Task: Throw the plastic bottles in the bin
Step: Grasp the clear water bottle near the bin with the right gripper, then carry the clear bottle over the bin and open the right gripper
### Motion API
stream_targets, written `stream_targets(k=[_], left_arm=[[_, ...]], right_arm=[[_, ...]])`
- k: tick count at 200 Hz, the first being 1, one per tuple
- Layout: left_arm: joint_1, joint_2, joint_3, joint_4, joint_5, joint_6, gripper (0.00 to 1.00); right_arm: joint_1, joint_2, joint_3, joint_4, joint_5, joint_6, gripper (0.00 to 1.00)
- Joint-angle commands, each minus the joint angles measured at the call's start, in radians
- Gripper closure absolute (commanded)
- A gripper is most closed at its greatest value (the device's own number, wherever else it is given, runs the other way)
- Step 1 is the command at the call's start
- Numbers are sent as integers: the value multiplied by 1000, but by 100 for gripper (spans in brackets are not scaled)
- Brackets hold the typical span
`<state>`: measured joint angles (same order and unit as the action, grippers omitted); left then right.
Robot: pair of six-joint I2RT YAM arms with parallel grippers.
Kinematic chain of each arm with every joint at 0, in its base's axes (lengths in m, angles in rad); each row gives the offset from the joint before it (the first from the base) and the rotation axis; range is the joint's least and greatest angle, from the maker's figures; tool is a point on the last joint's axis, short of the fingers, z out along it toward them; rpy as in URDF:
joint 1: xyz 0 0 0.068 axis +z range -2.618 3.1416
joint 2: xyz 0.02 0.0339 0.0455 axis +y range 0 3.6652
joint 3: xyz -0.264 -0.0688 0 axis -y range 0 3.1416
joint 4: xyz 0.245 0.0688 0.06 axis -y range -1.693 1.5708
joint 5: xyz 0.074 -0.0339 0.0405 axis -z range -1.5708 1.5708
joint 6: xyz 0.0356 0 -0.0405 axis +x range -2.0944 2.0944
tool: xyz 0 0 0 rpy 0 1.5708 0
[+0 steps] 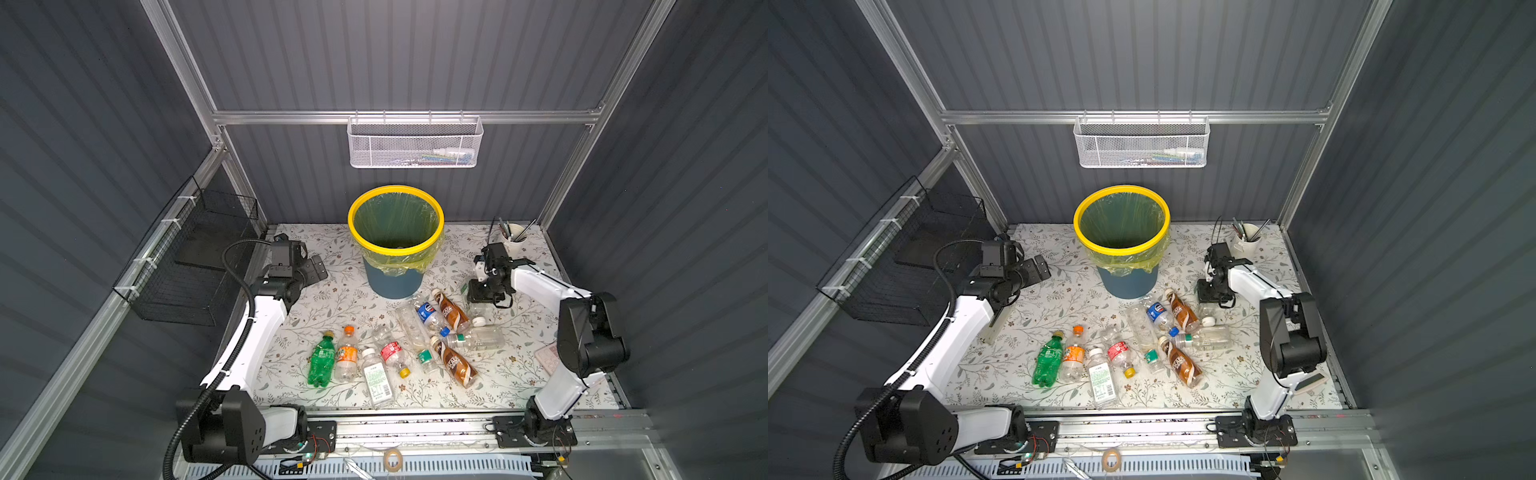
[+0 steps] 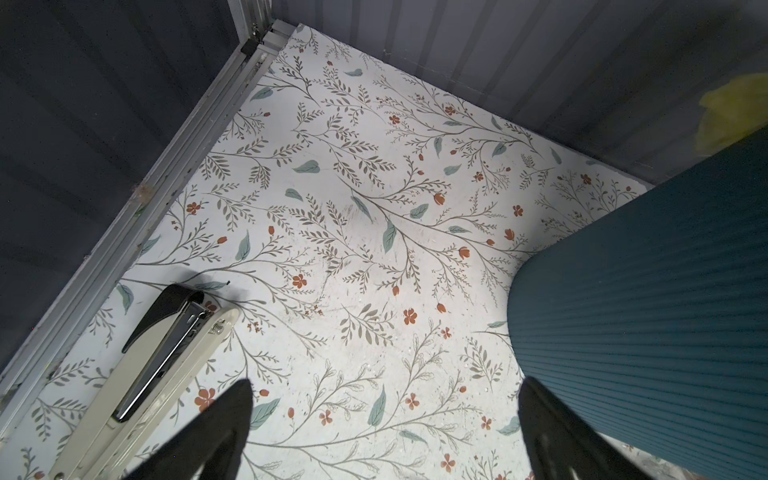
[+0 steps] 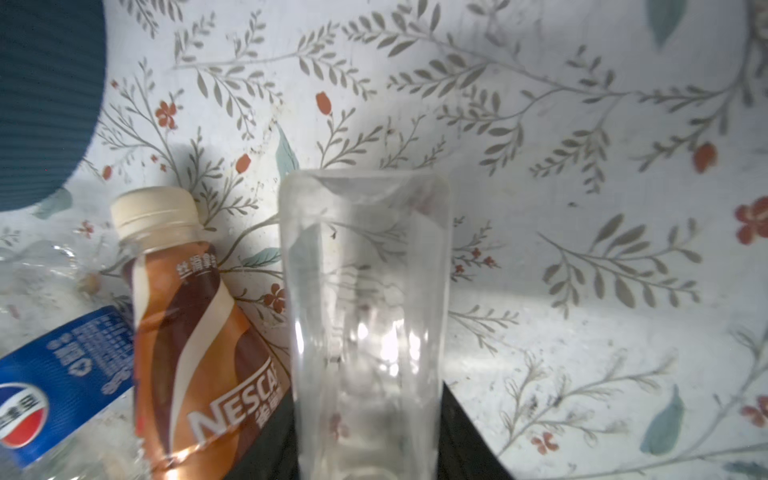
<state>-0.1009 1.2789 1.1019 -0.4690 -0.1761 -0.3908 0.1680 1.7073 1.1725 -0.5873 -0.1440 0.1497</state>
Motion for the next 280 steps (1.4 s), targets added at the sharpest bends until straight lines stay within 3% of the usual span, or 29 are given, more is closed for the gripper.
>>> stream_targets(k=[1, 38, 102, 132, 160, 166, 173, 183, 191, 200, 203, 249, 280], left_arm=[[10, -28, -25, 13, -16, -40, 1], [13, -32, -62, 19, -10, -56, 0], [40, 1, -117, 11, 39, -78, 1], [46, 13, -125, 20, 76, -79, 1], [46, 26, -119, 23, 99, -70, 1], [46, 33, -116, 21, 102, -72, 0], [46, 37, -116, 19, 106, -73, 1], [46, 42, -115, 19, 111, -79, 1], [46, 43, -114, 20, 118, -82, 1], [46, 42, -112, 18, 125, -80, 1], [46, 42, -110, 18, 126, -79, 0], [46, -6, -116, 32, 121, -77, 1], [44, -46, -147, 76, 143, -80, 1]], right_arm=[[-67, -108, -21, 37, -92, 50, 59], [-161, -268, 23, 22, -176, 108, 63], [-106, -295, 344, -122, -98, 161, 66], [29, -143, 708, -180, -128, 151, 64], [171, 197, 1300, -404, -182, 110, 60], [193, 278, 1435, -458, -182, 101, 56], [211, 353, 1566, -501, -216, 94, 45], [224, 417, 1659, -522, -206, 102, 35], [221, 416, 1643, -505, -204, 108, 29], [215, 378, 1563, -468, -143, 104, 4], [212, 359, 1526, -449, -130, 101, 1], [148, -104, 818, -60, 20, 135, 1], [79, -321, 460, -18, 76, 182, 1]])
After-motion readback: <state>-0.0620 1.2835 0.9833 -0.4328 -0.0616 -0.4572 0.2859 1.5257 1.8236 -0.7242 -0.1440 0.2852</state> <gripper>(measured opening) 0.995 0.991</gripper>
